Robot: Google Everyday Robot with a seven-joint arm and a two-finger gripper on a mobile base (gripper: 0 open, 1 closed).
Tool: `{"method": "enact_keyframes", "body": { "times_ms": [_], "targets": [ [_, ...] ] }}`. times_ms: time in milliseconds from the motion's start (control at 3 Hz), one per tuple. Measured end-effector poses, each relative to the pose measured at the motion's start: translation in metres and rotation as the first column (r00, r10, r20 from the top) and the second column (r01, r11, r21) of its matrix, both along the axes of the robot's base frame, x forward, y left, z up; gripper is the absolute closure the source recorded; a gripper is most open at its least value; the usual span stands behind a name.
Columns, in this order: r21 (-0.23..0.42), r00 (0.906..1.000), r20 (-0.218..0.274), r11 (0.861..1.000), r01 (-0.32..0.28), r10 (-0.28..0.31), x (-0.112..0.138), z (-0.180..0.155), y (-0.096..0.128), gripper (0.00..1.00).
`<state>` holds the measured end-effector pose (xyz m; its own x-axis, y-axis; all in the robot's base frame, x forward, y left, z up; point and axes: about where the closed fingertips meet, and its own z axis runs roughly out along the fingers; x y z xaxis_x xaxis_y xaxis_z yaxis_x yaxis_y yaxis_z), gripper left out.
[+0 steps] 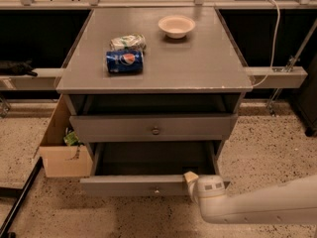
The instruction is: Open middle drawer
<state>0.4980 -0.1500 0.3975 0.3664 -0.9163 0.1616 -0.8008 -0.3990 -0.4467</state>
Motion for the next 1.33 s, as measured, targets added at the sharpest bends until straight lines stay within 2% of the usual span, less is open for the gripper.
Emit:
{"method": "enact_keyframes", "body": {
  "times_ms": [333,667,1333],
  "targets": [
    [-0.047,0.9998,0.012,0.999,0.019,-0.019,-0.0183,-0.0082,-0.0088,0.77],
    [-0.047,0.9998,0.012,0.999,0.019,-0.019,-0.0183,-0.0036,-0.0088,0.99],
    [-0.04,0.9997,0.008,0.999,0.023,-0.023,-0.0237,0.0016,-0.01,1.0]
  ]
}}
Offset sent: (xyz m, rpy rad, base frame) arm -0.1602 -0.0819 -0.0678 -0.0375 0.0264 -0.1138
